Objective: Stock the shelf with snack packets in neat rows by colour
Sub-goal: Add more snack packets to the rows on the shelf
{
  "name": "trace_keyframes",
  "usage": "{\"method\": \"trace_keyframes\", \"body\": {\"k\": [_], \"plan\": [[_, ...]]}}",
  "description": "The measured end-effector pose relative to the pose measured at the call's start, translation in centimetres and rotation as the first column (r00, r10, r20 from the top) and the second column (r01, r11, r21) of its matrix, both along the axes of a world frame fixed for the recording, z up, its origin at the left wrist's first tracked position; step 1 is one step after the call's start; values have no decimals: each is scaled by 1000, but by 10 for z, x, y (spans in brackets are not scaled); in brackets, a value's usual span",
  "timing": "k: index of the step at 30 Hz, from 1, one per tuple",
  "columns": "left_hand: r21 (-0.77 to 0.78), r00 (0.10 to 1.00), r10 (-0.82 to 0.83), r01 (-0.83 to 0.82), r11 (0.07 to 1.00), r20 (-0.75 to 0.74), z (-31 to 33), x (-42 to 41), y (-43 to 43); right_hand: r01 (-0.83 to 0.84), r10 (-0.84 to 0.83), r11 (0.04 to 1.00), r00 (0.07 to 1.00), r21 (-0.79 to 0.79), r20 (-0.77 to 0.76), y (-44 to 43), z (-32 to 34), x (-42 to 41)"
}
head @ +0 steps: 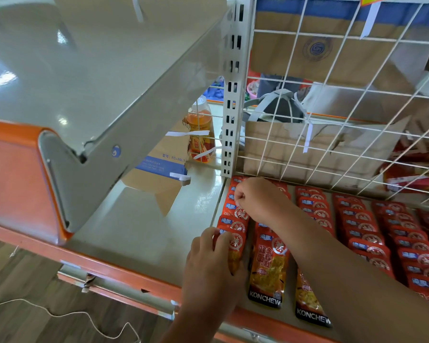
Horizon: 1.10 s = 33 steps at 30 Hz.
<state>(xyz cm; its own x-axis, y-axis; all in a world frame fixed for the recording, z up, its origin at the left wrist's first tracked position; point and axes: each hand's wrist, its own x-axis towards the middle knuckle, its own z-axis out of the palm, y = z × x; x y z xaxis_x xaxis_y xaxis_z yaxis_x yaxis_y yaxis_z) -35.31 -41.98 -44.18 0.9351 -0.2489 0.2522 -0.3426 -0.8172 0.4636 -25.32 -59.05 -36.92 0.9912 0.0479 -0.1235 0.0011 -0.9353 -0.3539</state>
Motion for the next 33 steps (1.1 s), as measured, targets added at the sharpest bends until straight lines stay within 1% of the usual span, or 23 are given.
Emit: {"method": "trace_keyframes", "body": {"k": [3,5,8,10,12,17,23,29,33], "plan": [[9,1000,1,-1,1000,8,0,-1,0,-7,7,1000,1000,3,6,-1,1,-2],[7,1000,4,-4,1000,28,1,-1,-1,6,-7,999,1000,37,15,-4,3,-2],[-1,999,0,0,1000,49,2,-1,-1,96,-102,992,993,83,64,-13,7,3],[-7,998,-10,10,1000,59,2,-2,0,152,-156,986,985,68,67,-21,11,9],[-12,997,-27,28,1000,66,2,-2,1,174,-175,984,983,25,63,-27,14,15],[3,997,-37,37,999,65,1,-2,1,130,-131,991,991,-9,-26,-24,11,23],[5,997,-41,41,999,67,1,-2,2,89,-92,995,995,-49,-47,-19,13,26],[0,996,-39,40,999,77,1,-1,1,94,-96,995,993,-35,-70,-22,8,28],[3,997,-33,32,999,76,2,-1,1,105,-105,995,993,-6,-46,-25,2,29]]}}
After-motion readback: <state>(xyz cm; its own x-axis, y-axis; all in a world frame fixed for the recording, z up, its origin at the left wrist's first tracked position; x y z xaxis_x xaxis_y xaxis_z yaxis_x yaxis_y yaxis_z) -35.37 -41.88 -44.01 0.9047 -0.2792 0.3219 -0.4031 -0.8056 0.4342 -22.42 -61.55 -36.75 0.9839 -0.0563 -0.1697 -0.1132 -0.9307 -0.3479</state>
